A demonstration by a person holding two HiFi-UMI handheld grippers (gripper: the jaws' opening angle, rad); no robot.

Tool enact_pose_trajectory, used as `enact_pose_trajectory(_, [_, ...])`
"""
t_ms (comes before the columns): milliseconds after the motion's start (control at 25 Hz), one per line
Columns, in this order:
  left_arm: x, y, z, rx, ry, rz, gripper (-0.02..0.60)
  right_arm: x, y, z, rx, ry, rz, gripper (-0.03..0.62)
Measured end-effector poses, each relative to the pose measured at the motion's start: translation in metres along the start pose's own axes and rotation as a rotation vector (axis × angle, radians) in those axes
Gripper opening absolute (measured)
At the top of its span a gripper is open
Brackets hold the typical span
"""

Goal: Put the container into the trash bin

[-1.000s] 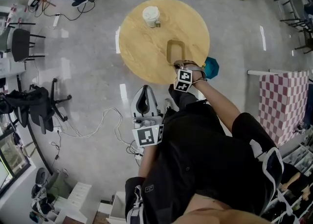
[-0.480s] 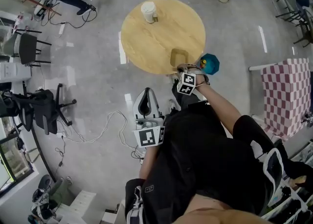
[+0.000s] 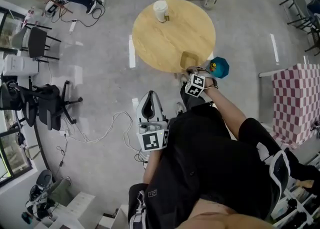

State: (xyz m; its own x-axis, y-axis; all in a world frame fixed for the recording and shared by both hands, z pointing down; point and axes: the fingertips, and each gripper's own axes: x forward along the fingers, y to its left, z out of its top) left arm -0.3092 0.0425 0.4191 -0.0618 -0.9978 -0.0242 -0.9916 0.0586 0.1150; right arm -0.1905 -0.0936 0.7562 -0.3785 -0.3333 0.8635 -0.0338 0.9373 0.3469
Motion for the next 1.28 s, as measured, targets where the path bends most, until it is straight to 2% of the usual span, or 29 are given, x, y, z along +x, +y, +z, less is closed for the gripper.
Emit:
enact_pose_trajectory(200, [-0.001, 0.003, 0.002, -0.003, -0.009, -0.003, 0.009, -0.016, -0.002, 0.008, 0.023, -0.033, -0.027, 0.035])
enact_pose_trajectory(720, [-0.010, -0.020, -0.001, -0.033, -0.009, -0.097, 0.009, -0.070, 0.003, 0.013, 0.098, -0.094, -0.113, 0.035])
enact_pose_trajectory(1280, [0.000, -0.080, -0.022, -0.071, 0.043, -0.288, 0.009, -0.151, 0.008, -0.042, 0.278, -0.084, -0.242, 0.035])
